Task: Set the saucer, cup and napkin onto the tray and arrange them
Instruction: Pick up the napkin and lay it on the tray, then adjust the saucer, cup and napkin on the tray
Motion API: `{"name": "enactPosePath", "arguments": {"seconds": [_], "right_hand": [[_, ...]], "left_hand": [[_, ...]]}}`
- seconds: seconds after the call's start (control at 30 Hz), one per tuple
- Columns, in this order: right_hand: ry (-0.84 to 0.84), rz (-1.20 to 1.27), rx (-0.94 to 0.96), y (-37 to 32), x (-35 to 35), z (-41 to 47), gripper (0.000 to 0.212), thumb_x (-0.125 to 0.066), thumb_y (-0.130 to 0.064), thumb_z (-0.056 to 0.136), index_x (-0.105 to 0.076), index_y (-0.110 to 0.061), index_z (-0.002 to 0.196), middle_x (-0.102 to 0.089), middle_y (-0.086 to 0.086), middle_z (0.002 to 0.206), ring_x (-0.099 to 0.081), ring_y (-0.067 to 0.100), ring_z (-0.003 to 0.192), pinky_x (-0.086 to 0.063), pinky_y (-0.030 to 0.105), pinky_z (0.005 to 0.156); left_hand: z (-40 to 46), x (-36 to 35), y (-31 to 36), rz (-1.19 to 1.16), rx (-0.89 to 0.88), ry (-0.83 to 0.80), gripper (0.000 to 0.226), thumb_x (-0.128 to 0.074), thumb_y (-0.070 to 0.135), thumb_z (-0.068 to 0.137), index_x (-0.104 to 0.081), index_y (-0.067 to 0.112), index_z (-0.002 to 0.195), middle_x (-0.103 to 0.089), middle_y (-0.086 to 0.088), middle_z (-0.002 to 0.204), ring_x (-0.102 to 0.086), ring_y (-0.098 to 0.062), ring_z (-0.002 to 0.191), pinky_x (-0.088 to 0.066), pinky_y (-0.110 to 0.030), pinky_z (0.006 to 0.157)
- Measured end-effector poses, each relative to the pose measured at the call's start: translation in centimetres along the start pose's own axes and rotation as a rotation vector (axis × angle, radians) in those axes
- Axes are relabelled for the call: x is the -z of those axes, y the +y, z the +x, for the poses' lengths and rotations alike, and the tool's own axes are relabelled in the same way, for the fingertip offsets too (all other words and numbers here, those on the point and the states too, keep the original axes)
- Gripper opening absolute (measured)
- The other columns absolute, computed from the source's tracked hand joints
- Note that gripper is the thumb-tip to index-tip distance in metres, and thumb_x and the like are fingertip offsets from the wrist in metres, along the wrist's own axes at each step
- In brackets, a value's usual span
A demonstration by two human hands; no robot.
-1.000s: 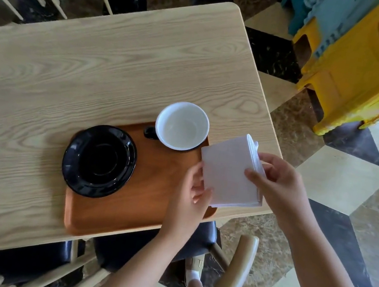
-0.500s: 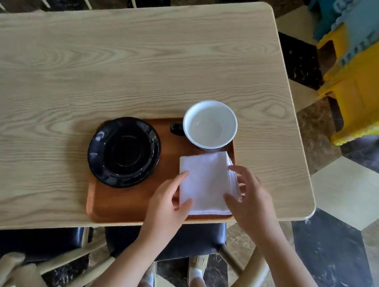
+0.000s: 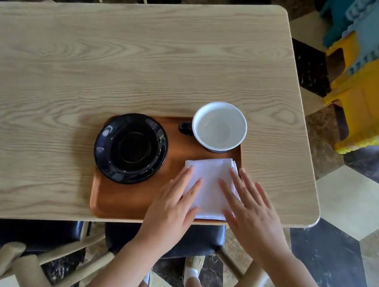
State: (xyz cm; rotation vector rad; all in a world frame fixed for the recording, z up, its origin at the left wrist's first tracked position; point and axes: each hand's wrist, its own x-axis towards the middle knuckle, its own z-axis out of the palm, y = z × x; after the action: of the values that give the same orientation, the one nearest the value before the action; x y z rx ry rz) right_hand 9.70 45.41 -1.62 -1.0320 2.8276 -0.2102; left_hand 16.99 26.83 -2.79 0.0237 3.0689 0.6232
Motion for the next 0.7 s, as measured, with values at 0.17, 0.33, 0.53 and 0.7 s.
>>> {"name": "enactPosePath", "arguments": {"seconds": [0.17, 0.33, 0.53, 0.7], "right_hand": [[-0.089, 0.006, 0.026, 0.6, -0.7, -0.4, 0.05, -0.019, -0.038, 0.096, -0.029, -0.02, 0.142, -0.021, 0.004, 0.153, 0.01, 0.01, 0.143, -0.007, 0.032, 0.113], [-0.002, 0.033, 0.006, -0.8, -0.9, 0.4, 0.048, -0.029, -0.032, 0.092, -0.044, -0.014, 0.135, -0.032, 0.01, 0.15, -0.015, 0.017, 0.142, -0.019, 0.035, 0.112], [0.131, 0.067, -0.098, -2.8, 0.0, 1.4, 0.043, -0.037, -0.031, 0.088, -0.065, -0.007, 0.11, -0.062, 0.018, 0.124, -0.055, 0.032, 0.119, -0.043, 0.043, 0.1], [0.246, 0.159, 0.014, -7.1, 0.3, 5.2, 0.036, -0.051, -0.021, 0.081, -0.064, -0.008, 0.112, -0.065, 0.015, 0.119, -0.06, 0.03, 0.112, -0.051, 0.042, 0.092]], "left_hand": [[0.4, -0.5, 0.1, 0.094, -0.012, -0.087, 0.052, -0.034, 0.035, 0.09, -0.041, 0.014, 0.137, -0.033, -0.012, 0.15, -0.029, -0.023, 0.139, -0.033, -0.035, 0.107], [0.2, 0.0, -0.5, 0.106, 0.002, -0.095, 0.053, -0.032, 0.036, 0.089, -0.041, 0.015, 0.138, -0.033, -0.013, 0.15, -0.028, -0.023, 0.139, -0.033, -0.035, 0.107], [0.3, 1.0, -0.2, 0.088, -0.025, -0.113, 0.053, -0.031, 0.038, 0.091, -0.038, 0.016, 0.139, -0.035, -0.015, 0.149, -0.03, -0.026, 0.138, -0.04, -0.041, 0.105], [-1.7, 4.6, -4.0, 0.07, 0.078, 0.005, 0.05, -0.041, 0.034, 0.093, -0.038, 0.015, 0.139, -0.034, -0.012, 0.15, -0.028, -0.024, 0.14, -0.03, -0.042, 0.112]]}}
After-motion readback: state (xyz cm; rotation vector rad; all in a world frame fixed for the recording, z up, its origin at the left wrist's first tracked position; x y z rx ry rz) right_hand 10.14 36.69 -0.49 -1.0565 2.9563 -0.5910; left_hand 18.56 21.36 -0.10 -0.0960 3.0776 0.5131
